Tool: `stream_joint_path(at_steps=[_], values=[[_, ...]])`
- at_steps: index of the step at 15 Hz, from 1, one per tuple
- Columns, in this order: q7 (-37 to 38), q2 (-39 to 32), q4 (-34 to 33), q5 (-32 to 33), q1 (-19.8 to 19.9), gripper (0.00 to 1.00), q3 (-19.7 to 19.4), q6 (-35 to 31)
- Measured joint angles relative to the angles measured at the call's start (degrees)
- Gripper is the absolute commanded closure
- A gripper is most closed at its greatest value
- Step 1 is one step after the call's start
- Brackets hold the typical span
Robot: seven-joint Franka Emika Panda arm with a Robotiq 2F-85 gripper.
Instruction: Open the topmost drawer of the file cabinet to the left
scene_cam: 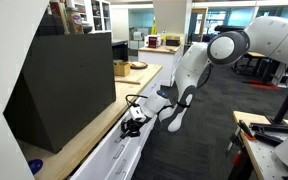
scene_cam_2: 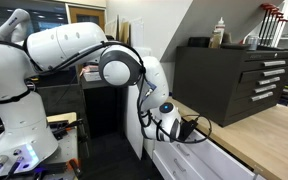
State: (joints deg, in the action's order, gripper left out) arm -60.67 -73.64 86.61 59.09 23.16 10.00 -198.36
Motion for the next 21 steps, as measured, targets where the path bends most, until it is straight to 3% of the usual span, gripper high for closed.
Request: stream_joint_path(at_steps=[16, 21], values=[[0.0, 0.8, 1.5, 2.2, 1.0, 0.95, 0.3, 0.0], [0.3, 3.5, 7.8, 7.0, 4.7, 0.96, 1.7, -0.2]])
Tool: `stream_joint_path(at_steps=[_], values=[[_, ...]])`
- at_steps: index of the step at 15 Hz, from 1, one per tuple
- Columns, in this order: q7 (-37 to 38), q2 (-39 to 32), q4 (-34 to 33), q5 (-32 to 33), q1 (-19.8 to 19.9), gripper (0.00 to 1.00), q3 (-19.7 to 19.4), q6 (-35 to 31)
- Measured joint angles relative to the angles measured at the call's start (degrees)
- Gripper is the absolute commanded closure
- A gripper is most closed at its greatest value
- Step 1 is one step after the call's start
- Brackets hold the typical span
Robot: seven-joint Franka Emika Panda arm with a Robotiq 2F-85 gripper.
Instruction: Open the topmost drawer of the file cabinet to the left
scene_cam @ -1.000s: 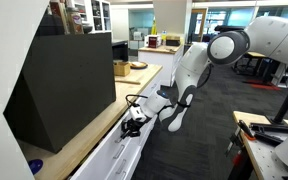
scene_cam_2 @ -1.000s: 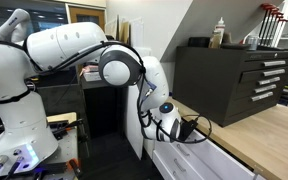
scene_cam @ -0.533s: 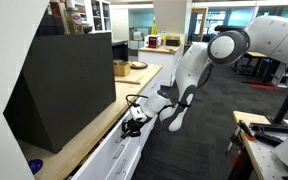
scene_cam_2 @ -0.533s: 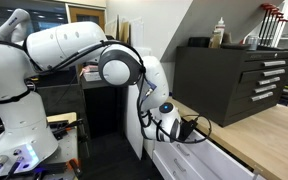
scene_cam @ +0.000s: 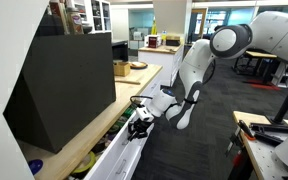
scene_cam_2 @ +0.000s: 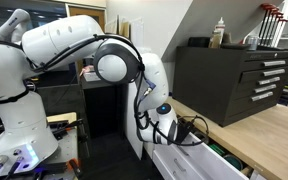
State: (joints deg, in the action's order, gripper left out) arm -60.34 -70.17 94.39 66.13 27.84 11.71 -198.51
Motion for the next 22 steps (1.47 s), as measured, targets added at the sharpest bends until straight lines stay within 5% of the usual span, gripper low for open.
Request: stream_joint_path(at_steps=[2, 3, 8, 14, 17, 22], values=[[0.1, 2.2, 4.8, 0.9, 1.6, 0.96, 0.1, -0.3], [0.1, 3.3, 7.1, 1.0, 2.3, 0.65, 0.1, -0.3], [-6.8, 9.4, 14.2, 0.7, 4.2, 0.40, -4.2, -0.1], [-22.0, 21.9, 21.6, 4.9, 13.4, 0.01, -3.8, -0.2], [-22.3, 30.2, 27.3, 3.8, 16.4, 0.00, -2.2, -0.2], [-14.2, 45.0, 40.0, 2.3, 15.8, 0.00, -2.1, 0.6]])
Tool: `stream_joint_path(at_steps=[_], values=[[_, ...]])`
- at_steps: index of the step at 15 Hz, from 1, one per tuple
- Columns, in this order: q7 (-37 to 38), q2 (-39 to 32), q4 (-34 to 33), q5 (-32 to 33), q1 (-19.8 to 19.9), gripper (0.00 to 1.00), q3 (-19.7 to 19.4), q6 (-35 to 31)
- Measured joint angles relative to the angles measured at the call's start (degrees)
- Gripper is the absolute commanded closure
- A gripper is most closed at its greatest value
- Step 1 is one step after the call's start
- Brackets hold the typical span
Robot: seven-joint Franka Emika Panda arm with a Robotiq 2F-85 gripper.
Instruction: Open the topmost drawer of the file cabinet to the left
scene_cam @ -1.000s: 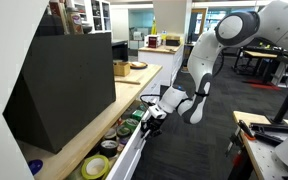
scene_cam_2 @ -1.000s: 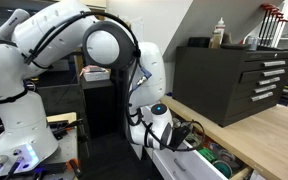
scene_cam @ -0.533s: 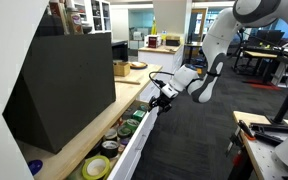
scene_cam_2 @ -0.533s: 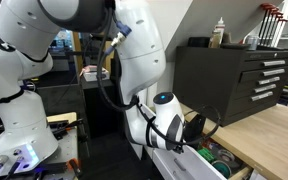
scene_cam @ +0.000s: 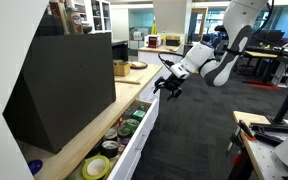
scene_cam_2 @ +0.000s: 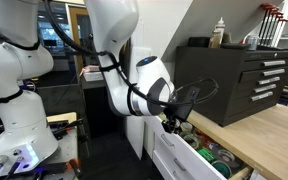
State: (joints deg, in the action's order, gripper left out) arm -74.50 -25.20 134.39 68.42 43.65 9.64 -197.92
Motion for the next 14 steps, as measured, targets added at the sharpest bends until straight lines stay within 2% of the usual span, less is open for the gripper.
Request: stream_joint_path(at_steps=[5, 10, 11, 14], values=[[8.0, 9.6, 7.6, -7.7, -0.9, 0.00, 1.1, 3.9], [14.5, 11.4, 6.9, -18.5, -4.3, 0.00, 1.0, 11.1], [16.1, 11.4, 6.5, -20.1, -5.4, 0.00, 0.5, 12.8], [19.6, 11.7, 5.1, -24.9, -12.2, 0.00, -4.9, 15.9]])
